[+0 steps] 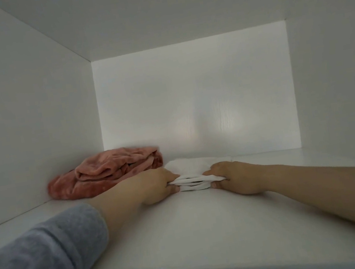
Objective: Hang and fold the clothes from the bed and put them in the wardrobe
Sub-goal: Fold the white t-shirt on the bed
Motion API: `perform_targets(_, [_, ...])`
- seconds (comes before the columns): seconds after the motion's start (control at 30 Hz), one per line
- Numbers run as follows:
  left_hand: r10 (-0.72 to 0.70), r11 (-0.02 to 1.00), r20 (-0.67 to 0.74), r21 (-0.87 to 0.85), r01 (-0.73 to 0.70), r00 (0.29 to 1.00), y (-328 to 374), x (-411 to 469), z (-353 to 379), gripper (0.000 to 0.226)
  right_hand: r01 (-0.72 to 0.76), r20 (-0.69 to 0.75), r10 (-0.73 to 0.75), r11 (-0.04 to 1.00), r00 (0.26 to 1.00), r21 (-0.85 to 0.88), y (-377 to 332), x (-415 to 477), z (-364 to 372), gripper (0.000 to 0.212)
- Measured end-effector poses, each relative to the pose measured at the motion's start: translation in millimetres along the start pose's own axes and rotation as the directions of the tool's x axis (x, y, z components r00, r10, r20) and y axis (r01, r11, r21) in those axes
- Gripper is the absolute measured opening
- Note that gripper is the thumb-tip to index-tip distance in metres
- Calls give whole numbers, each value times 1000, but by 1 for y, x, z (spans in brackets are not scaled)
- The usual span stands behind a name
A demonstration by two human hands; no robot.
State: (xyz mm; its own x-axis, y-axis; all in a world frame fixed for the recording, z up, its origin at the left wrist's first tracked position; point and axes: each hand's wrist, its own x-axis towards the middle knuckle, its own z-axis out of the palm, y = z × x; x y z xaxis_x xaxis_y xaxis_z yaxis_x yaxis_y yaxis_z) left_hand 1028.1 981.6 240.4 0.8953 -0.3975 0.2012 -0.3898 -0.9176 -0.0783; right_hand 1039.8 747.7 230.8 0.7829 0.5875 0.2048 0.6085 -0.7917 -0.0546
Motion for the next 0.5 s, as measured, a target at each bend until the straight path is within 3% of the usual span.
perform_targets(0.5, [-51,993,-50,107,56,997,-23,41,15,33,13,-4,-13,1000,1000,3,31,54,12,35])
